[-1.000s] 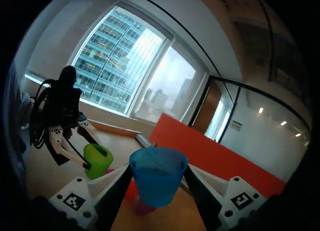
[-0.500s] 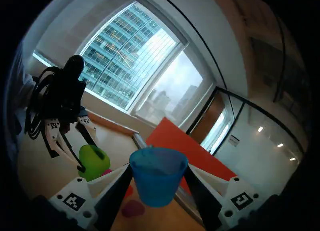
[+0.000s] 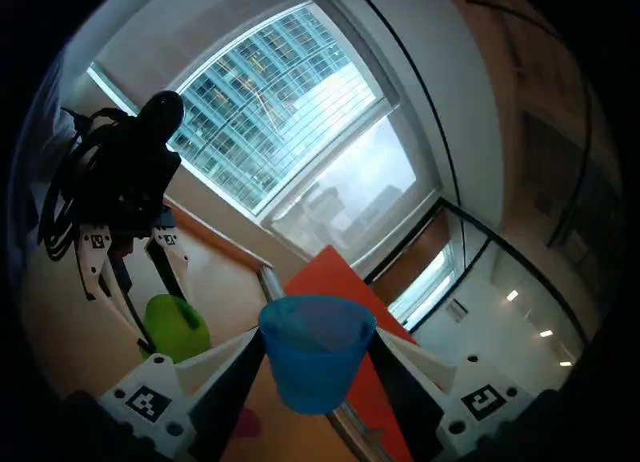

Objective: Pour water

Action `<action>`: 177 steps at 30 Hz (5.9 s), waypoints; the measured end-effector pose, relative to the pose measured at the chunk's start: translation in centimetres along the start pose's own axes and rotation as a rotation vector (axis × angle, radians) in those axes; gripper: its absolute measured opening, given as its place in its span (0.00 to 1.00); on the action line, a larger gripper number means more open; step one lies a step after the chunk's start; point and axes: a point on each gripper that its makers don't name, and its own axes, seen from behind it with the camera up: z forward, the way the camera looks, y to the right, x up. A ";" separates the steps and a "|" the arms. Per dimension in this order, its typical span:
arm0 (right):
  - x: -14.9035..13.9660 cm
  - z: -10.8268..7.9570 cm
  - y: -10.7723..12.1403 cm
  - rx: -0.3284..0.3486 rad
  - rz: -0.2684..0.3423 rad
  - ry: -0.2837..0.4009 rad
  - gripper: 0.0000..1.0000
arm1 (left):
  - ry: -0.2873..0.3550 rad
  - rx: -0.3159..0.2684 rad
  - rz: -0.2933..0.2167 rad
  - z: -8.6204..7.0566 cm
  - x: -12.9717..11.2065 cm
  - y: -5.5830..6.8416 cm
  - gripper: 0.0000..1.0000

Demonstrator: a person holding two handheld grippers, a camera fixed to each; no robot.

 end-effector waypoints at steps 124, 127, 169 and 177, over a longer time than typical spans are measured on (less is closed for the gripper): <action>3.9 4.2 4.9 -0.105 -0.732 -0.003 0.90 | -0.018 -0.015 0.016 1.0 -0.2 0.4 0.86; 4.1 4.2 4.8 -0.106 -0.754 -0.002 0.90 | -0.017 -0.015 0.016 1.0 -0.2 0.4 0.86; 4.5 4.3 3.4 -0.106 -0.706 0.015 0.90 | -0.010 0.001 0.005 0.9 -0.3 -0.3 0.86; 3.6 3.5 4.0 -0.113 -0.450 0.019 0.90 | -0.006 0.003 0.009 0.9 0.1 -0.3 0.86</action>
